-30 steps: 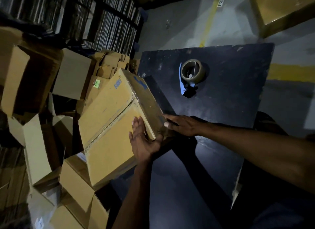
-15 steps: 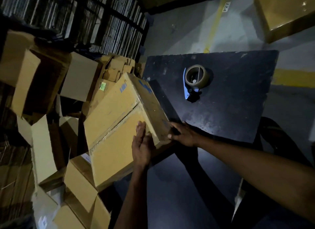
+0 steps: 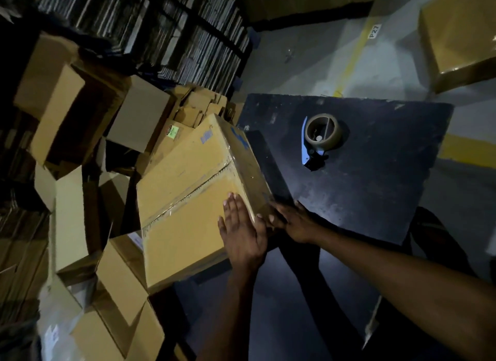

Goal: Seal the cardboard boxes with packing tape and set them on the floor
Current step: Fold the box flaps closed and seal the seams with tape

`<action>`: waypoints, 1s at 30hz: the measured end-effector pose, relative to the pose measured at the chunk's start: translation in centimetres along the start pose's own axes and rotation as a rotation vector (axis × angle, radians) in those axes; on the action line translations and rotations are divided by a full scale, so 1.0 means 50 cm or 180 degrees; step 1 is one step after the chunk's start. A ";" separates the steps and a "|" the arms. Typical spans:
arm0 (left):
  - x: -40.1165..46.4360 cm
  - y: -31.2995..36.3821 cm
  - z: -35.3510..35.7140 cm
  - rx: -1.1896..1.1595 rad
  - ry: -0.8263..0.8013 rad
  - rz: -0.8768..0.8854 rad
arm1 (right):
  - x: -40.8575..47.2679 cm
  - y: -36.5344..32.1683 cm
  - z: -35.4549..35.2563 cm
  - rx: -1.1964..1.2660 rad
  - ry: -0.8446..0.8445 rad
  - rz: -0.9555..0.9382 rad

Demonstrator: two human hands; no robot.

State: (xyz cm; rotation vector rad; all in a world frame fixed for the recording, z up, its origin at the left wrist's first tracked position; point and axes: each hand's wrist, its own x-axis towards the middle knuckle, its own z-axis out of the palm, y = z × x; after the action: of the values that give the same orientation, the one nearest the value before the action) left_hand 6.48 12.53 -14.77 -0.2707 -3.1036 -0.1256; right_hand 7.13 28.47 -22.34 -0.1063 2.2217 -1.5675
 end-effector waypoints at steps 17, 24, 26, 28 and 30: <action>-0.254 -0.018 -0.110 -0.1579 0.0550 -0.1560 | 0.193 -0.224 -0.221 -0.2283 0.0321 -0.0976; -0.219 -0.021 -0.124 -0.1787 0.0449 -0.3526 | 0.186 -0.261 -0.210 -0.3674 -0.0808 -0.1025; -0.224 -0.049 -0.133 -0.1571 0.0222 -0.3579 | 0.130 -0.272 -0.202 -0.4162 -0.0880 -0.1251; -0.251 -0.088 -0.138 -0.1353 0.0223 -0.3565 | 0.055 -0.275 -0.188 -0.4507 -0.1080 -0.1503; -0.284 -0.128 -0.144 -0.1051 0.0197 -0.3492 | -0.023 -0.260 -0.169 -0.4517 -0.1433 -0.1953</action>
State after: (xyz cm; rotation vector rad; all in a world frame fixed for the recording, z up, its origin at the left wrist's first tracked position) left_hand 19.48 3.21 -8.51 1.3875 -2.7388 -0.6202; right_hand 2.74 31.57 -7.76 -1.4322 2.5000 0.1958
